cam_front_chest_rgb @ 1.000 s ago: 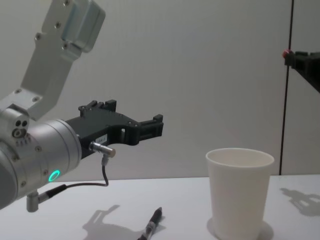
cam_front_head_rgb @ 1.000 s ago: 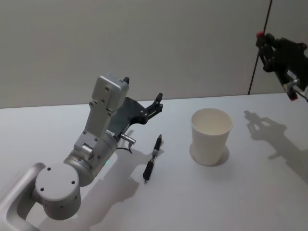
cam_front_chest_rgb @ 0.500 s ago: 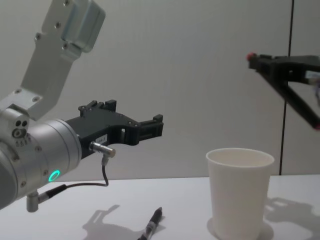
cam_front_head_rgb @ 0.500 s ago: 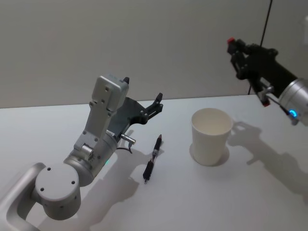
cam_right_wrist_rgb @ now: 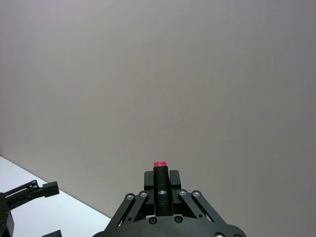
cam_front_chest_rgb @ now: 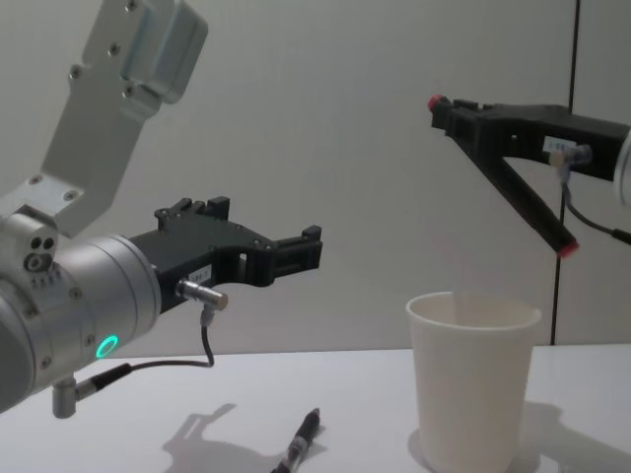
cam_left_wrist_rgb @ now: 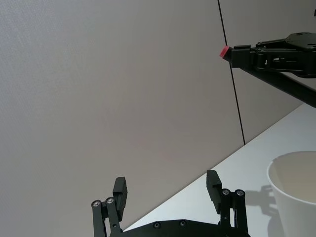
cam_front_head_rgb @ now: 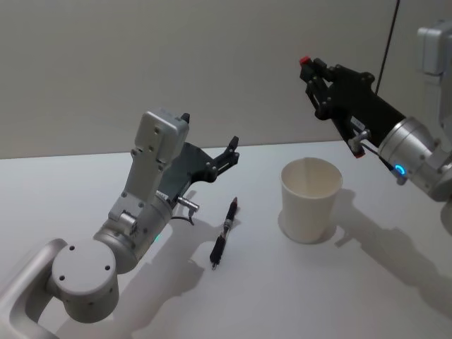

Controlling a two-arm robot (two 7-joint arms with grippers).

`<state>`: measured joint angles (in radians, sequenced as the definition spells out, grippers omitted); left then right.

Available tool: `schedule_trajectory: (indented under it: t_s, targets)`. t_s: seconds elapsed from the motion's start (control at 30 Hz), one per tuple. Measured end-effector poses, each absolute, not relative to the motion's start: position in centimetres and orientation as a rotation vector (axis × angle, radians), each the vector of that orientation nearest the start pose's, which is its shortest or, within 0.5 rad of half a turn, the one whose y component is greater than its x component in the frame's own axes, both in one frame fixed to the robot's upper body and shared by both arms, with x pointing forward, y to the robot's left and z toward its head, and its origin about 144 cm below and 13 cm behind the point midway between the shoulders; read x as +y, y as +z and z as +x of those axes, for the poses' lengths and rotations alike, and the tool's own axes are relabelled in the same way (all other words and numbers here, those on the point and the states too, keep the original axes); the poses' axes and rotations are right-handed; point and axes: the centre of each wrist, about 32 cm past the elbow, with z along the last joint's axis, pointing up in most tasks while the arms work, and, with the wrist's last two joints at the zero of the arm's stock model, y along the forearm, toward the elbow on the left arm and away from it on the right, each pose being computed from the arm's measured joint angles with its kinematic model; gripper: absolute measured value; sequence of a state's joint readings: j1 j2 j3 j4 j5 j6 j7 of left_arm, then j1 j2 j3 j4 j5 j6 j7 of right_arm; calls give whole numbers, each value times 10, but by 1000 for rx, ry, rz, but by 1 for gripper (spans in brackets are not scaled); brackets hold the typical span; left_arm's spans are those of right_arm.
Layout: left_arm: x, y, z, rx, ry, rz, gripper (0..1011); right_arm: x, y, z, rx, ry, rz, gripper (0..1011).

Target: Place the pen into the pen holder.

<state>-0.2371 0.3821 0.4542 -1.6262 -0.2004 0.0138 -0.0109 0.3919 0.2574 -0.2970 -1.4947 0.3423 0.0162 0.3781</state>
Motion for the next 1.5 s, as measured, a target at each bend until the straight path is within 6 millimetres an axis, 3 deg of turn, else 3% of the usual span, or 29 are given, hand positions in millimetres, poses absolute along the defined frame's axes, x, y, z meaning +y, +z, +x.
schedule_trajectory:
  t_s: [1.5]
  targets:
    - [198,1204,492,-268,1124,61,1001,-188,1225,550,-153,-844,162,175]
